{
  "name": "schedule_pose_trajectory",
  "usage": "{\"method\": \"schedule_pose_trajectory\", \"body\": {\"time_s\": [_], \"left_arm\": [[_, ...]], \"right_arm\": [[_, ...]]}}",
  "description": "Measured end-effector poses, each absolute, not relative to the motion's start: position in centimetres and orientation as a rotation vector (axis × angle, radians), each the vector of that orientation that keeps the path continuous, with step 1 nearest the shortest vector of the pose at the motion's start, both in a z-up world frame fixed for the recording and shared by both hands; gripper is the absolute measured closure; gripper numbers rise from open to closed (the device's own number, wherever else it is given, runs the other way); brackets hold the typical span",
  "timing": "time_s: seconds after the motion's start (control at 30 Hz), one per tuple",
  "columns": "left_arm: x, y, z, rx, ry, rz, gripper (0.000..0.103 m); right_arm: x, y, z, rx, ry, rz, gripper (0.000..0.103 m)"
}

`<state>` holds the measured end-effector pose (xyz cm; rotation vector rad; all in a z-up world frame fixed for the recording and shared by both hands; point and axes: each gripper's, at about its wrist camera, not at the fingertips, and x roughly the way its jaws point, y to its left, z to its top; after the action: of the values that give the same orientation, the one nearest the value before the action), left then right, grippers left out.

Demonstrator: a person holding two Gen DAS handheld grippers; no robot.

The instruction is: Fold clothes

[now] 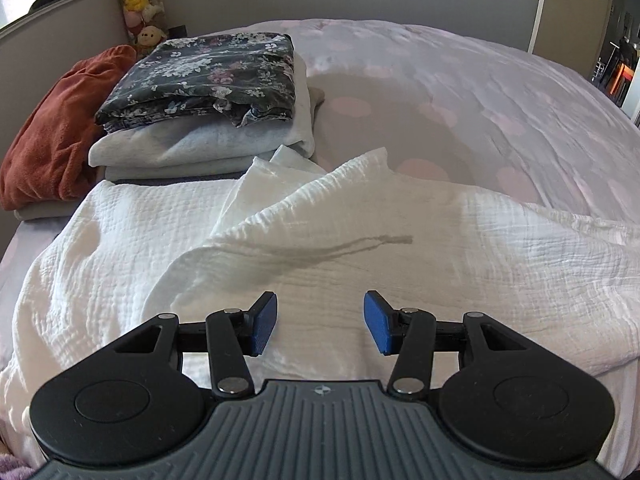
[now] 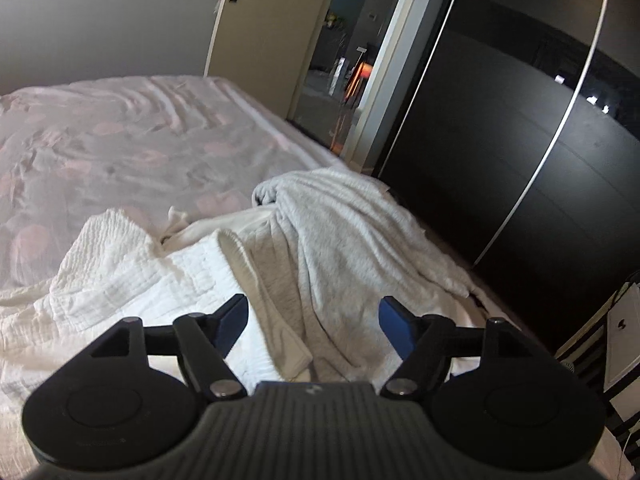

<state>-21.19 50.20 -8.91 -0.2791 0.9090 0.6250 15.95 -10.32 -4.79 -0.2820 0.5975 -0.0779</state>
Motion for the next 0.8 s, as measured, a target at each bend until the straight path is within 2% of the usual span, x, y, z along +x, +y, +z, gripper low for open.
{"method": "schedule_pose_trajectory", "body": {"time_s": [0.2, 0.5, 0.8], "left_arm": [[-17.7, 52.4, -10.4, -0.291, 0.933, 0.586, 0.057], [-14.9, 56.1, -8.7, -0.254, 0.87, 0.653, 0.057], [-15.3, 57.6, -6.2, -0.252, 0.829, 0.703, 0.057]], "right_arm": [[12.5, -6.3, -6.3, -0.324, 0.477, -0.006, 0.022], [13.2, -1.8, -11.4, -0.357, 0.548, 0.131, 0.022], [14.0, -2.3, -12.5, -0.309, 0.587, 0.106, 0.022]]}}
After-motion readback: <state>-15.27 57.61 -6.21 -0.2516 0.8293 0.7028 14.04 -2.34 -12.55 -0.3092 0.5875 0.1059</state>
